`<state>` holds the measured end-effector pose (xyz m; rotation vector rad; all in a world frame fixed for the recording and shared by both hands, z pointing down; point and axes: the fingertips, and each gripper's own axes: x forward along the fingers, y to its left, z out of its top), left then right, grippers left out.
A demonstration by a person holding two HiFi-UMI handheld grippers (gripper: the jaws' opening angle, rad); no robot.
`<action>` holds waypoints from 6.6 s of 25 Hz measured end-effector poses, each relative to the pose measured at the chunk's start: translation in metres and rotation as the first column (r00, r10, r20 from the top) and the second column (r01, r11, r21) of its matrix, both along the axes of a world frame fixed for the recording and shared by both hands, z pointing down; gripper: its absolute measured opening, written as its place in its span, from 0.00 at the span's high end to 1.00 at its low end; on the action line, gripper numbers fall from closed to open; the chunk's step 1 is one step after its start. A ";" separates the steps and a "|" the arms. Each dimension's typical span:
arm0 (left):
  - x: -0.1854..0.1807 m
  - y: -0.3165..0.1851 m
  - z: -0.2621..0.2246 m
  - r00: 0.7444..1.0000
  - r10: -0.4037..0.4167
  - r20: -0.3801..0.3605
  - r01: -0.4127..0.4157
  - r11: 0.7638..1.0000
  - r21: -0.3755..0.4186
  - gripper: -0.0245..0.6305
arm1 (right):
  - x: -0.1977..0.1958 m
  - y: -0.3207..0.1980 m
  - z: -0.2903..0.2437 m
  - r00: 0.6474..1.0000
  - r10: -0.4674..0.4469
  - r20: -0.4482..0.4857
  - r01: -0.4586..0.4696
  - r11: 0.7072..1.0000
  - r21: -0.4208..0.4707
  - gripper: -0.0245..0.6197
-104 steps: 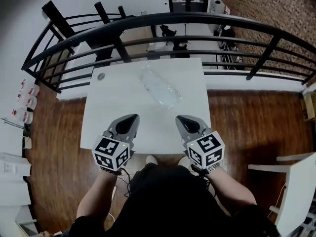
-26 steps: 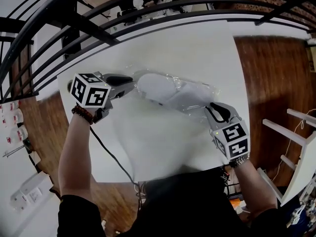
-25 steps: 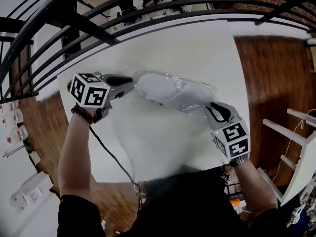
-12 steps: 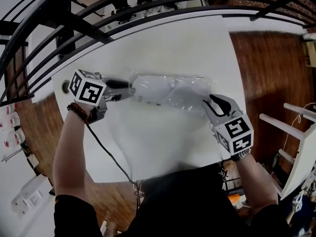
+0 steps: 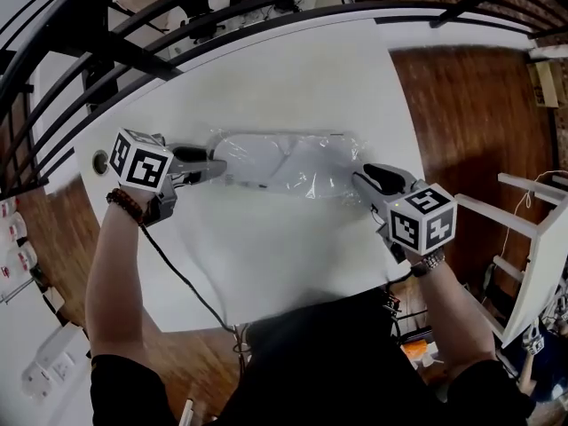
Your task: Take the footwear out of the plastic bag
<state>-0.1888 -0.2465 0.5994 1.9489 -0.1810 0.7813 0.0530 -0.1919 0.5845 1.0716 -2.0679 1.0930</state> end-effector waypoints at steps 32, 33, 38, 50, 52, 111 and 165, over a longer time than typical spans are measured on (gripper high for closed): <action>0.002 -0.006 -0.004 0.995 -0.096 -0.012 0.095 0.994 -0.056 0.78 | -0.004 0.001 0.000 0.999 -0.021 -0.026 0.022 0.999 0.033 0.86; 0.000 -0.009 -0.005 0.994 -0.109 -0.014 0.108 0.993 -0.051 0.79 | -0.003 0.001 -0.002 1.000 -0.015 -0.017 0.016 0.999 0.033 0.88; -0.006 -0.007 -0.009 0.989 -0.147 -0.026 0.145 0.988 -0.056 0.80 | 0.000 0.005 -0.006 1.000 -0.014 -0.016 0.014 0.999 0.039 0.97; -0.020 -0.005 -0.021 0.966 -0.254 -0.052 0.252 0.967 -0.040 0.82 | 0.022 0.012 -0.015 0.998 0.012 -0.058 -0.008 0.998 0.058 0.97; -0.023 -0.003 -0.024 0.959 -0.276 -0.067 0.273 0.961 -0.044 0.82 | 0.025 0.013 -0.017 0.998 0.013 -0.066 -0.009 0.998 0.060 0.97; -0.046 0.117 -0.076 0.672 -0.701 -0.239 0.671 0.713 -0.204 0.85 | 0.150 0.093 -0.038 0.970 0.166 -0.176 -0.153 0.985 0.081 0.97; -0.099 0.199 -0.033 0.197 -0.979 -0.048 0.980 0.195 0.047 0.68 | 0.148 0.131 -0.033 0.946 0.313 0.087 -0.314 0.950 -0.009 0.82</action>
